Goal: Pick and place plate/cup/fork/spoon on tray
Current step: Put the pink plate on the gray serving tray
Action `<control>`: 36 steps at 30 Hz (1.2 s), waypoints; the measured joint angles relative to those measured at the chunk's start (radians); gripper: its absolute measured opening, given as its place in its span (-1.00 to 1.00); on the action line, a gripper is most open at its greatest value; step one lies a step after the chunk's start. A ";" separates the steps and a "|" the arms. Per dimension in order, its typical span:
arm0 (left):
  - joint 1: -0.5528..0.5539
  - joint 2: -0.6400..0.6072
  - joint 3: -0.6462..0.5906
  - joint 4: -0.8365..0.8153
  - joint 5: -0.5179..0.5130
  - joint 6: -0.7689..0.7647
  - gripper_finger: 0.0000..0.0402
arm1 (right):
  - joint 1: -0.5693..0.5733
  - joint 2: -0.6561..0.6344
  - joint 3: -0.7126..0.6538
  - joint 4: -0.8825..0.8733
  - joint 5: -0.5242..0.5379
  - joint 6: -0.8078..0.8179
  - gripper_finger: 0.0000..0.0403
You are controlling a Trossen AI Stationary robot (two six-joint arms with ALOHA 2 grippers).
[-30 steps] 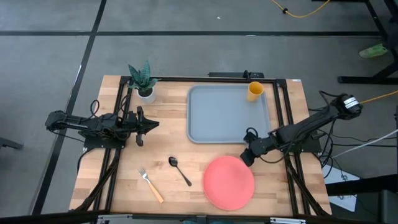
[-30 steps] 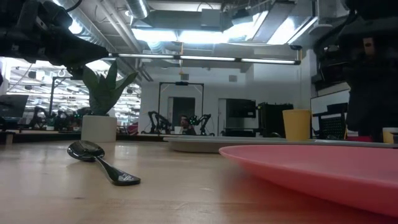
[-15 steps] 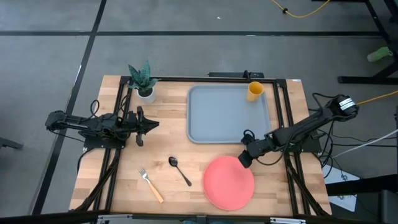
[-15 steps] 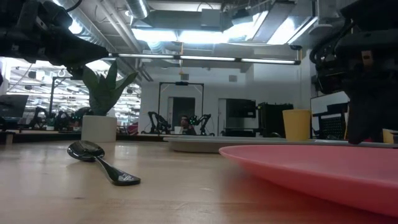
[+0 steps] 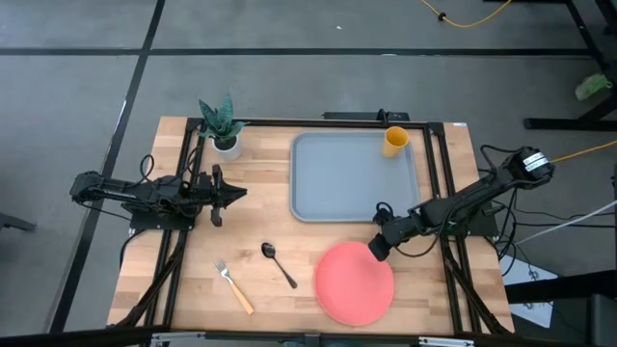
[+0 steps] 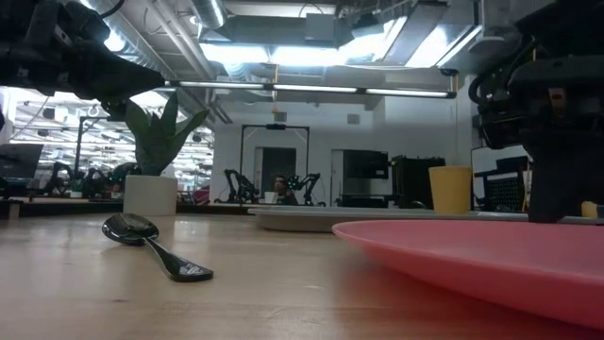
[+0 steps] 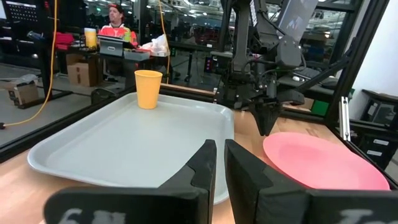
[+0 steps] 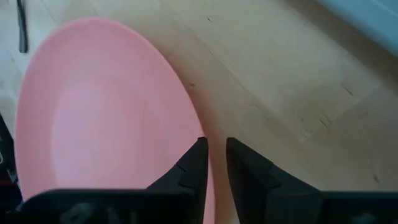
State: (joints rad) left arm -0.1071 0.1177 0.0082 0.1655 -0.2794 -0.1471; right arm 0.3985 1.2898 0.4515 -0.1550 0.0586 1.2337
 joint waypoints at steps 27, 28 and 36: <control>0.000 0.000 0.000 0.000 0.000 0.000 -0.86 | 0.000 0.074 0.000 0.086 -0.115 -0.091 -0.69; 0.000 0.000 0.000 0.000 0.000 0.000 -0.86 | -0.001 0.077 0.000 0.090 -0.115 -0.091 -0.69; 0.000 0.000 0.000 0.000 0.000 0.000 -0.86 | 0.000 0.083 0.000 0.108 -0.115 -0.060 -0.74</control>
State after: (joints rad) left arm -0.1074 0.1177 0.0081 0.1658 -0.2794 -0.1471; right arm 0.3981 1.3731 0.4519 -0.0467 -0.0560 1.1741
